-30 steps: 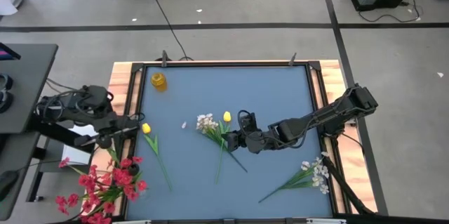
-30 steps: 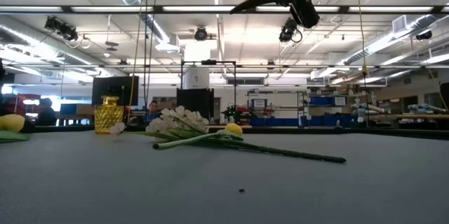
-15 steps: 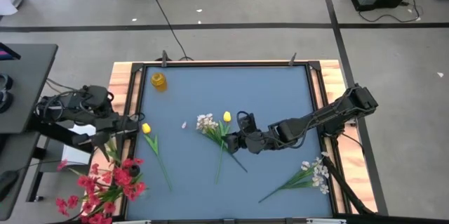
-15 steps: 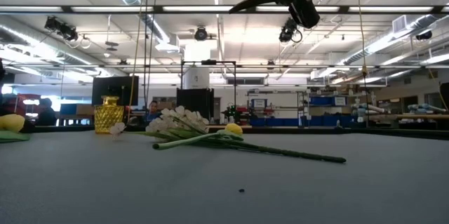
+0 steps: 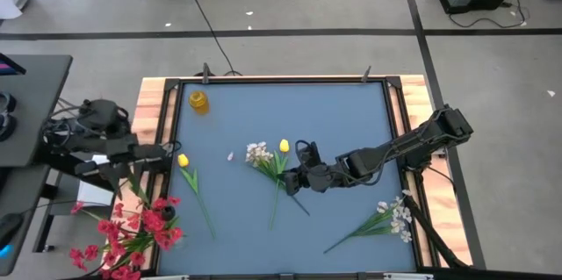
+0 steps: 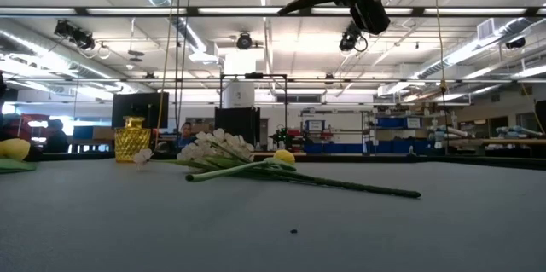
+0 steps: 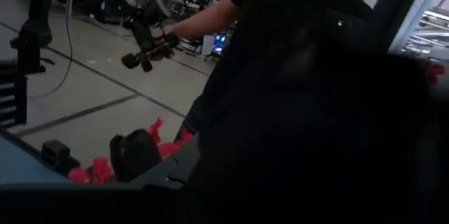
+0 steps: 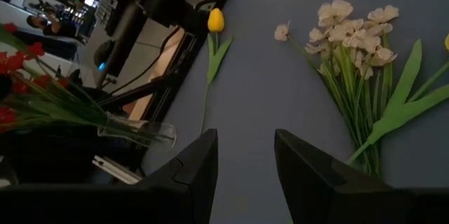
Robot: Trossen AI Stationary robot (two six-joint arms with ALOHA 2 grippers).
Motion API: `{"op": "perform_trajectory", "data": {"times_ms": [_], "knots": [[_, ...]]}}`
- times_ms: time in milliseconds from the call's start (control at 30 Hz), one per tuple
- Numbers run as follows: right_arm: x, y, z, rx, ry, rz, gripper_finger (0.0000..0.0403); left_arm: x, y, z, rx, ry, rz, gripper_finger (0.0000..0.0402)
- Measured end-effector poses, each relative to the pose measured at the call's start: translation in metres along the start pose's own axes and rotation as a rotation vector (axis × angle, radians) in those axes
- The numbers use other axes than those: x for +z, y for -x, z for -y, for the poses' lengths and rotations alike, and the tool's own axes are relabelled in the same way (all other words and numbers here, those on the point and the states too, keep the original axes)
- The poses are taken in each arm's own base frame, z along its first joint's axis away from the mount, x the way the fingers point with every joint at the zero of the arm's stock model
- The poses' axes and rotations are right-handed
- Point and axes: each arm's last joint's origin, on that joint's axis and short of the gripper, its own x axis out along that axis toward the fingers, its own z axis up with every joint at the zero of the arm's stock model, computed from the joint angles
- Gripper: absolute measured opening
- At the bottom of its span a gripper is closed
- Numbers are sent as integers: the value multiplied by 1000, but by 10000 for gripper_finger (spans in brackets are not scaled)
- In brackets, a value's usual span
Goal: Sort flowers into vase by color
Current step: Put the black tulip into the transparent vase
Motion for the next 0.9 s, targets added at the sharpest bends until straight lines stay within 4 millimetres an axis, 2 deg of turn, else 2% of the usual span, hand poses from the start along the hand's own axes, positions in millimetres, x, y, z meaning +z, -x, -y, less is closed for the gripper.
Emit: {"op": "perform_trajectory", "data": {"times_ms": [200, 333, 667, 900], "knots": [[0, 0, 0, -1, 18, 0, 150, 6, 0, -1, 59, -5, 36, 157], [2, -1, 1, 1, 17, -16, 150, 13, -4, -5, 45, 50, 64, 157], [-1, -1, 5, -22, 41, -91, 150, 18, -15, -6, -126, 188, 14, 145], [0, -2, 7, -26, 54, -129, 150, 37, -26, -5, -228, 95, 100, 130]]}}
